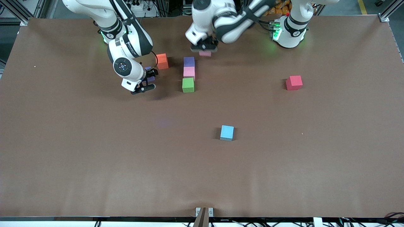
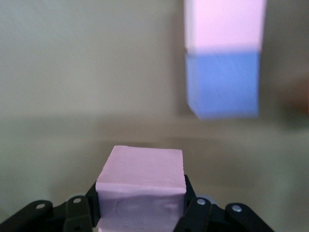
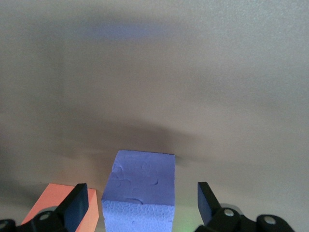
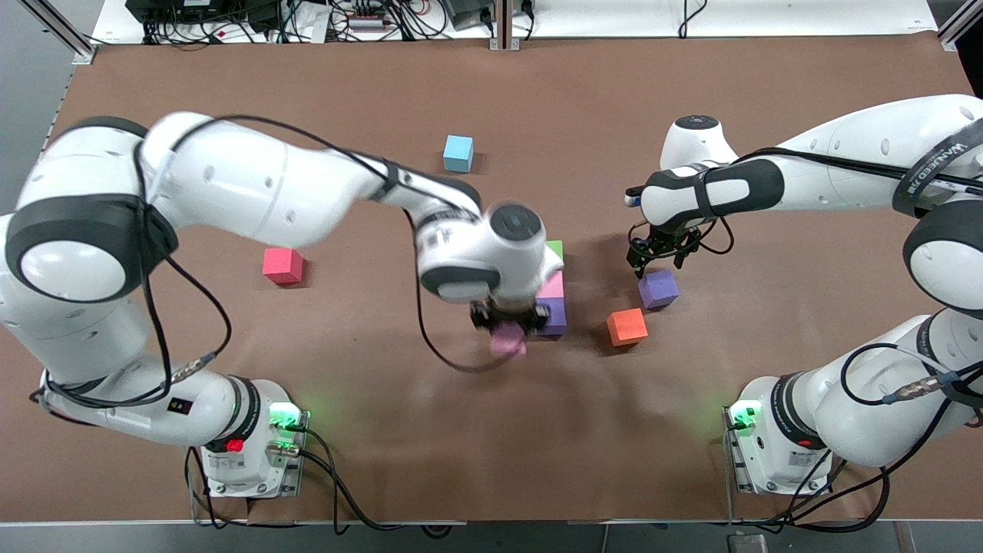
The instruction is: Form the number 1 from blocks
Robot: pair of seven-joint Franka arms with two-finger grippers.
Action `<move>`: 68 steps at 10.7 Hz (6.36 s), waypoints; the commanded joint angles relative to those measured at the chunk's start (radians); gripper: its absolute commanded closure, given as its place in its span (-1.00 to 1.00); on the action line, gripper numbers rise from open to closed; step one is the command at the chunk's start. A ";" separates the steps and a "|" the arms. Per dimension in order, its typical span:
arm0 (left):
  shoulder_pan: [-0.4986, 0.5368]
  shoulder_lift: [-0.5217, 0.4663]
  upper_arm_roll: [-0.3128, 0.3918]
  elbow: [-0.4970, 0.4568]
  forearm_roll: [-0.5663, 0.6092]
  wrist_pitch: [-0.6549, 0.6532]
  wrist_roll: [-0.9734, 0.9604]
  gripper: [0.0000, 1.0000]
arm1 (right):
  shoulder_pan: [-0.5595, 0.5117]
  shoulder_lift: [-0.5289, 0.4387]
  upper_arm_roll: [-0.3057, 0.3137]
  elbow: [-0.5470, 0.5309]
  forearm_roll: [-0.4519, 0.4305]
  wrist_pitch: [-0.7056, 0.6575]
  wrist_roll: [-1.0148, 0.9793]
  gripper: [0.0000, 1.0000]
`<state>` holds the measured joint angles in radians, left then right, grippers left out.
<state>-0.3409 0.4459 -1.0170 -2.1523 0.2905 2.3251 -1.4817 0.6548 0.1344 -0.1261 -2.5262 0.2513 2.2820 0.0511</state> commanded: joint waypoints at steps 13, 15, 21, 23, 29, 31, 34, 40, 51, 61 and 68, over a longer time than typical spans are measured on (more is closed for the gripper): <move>-0.380 0.260 0.377 0.345 0.012 -0.039 -0.095 1.00 | 0.002 0.045 0.017 -0.028 0.045 0.047 -0.002 -0.78; -0.375 0.258 0.377 0.342 0.012 -0.070 -0.068 1.00 | 0.029 0.048 0.023 -0.028 0.092 0.047 0.000 -0.78; -0.371 0.255 0.377 0.347 0.018 -0.070 -0.022 1.00 | 0.028 0.047 0.028 -0.042 0.102 0.045 0.000 0.00; -0.369 0.252 0.377 0.347 0.024 -0.070 -0.002 1.00 | 0.026 0.047 0.028 -0.042 0.102 0.045 0.000 0.44; -0.371 0.257 0.377 0.353 0.025 -0.062 0.000 1.00 | -0.032 -0.008 0.026 -0.029 0.100 0.045 -0.005 0.34; -0.371 0.257 0.379 0.361 0.025 -0.059 0.000 1.00 | -0.063 -0.035 0.020 0.003 0.098 0.045 -0.008 0.33; -0.372 0.258 0.394 0.373 0.025 -0.059 0.000 1.00 | -0.083 -0.061 0.002 0.075 0.098 0.045 -0.004 0.33; -0.400 0.260 0.408 0.381 0.029 -0.059 -0.015 -1.00 | -0.106 -0.045 -0.024 0.237 0.088 0.045 -0.005 0.33; -0.321 0.056 0.403 0.379 0.013 -0.230 -0.009 -1.00 | -0.069 0.139 -0.033 0.535 0.071 -0.057 0.096 0.34; 0.276 -0.001 0.406 0.381 0.033 -0.231 0.412 -1.00 | 0.106 0.295 -0.084 0.687 0.065 -0.085 0.226 0.34; 0.619 0.014 0.408 0.518 0.079 -0.231 0.862 -1.00 | 0.213 0.412 -0.083 0.750 0.209 -0.168 0.340 0.34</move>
<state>0.2738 0.4602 -0.5962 -1.6577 0.3448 2.1038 -0.6516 0.8446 0.5199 -0.1921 -1.8056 0.4040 2.1334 0.3713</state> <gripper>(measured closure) 0.000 0.427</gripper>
